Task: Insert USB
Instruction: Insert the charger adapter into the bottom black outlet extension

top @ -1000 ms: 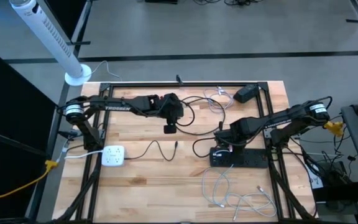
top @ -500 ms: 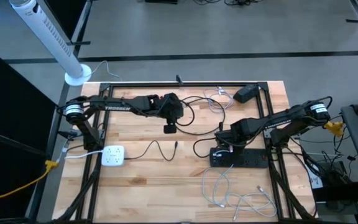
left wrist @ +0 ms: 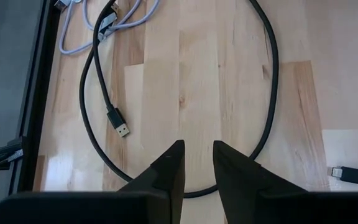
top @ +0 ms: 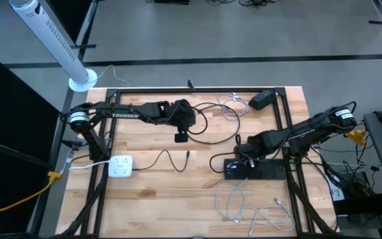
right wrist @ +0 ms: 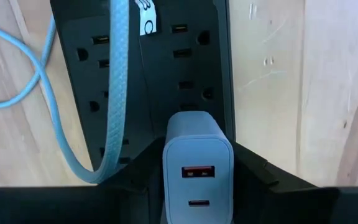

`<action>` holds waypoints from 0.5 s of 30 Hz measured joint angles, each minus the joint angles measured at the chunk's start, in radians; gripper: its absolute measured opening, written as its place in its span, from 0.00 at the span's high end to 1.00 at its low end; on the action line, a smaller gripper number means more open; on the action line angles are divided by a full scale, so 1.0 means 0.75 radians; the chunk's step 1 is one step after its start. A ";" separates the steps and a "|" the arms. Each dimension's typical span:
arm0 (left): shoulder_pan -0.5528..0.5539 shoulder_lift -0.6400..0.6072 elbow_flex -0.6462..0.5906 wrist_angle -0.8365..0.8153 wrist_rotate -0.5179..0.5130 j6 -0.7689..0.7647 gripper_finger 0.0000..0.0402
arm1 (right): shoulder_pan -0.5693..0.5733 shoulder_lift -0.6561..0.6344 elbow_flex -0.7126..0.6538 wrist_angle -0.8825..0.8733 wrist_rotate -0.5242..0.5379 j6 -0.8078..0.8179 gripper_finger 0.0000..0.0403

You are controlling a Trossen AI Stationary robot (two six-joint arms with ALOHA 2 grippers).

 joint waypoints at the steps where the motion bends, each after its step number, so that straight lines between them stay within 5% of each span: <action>1: 0.000 0.000 0.000 -0.003 0.000 0.000 0.83 | 0.004 0.000 -0.009 0.010 0.005 0.000 0.72; 15: 0.000 0.000 0.000 -0.006 0.001 -0.001 0.83 | 0.111 -0.001 -0.088 0.129 0.093 0.029 0.71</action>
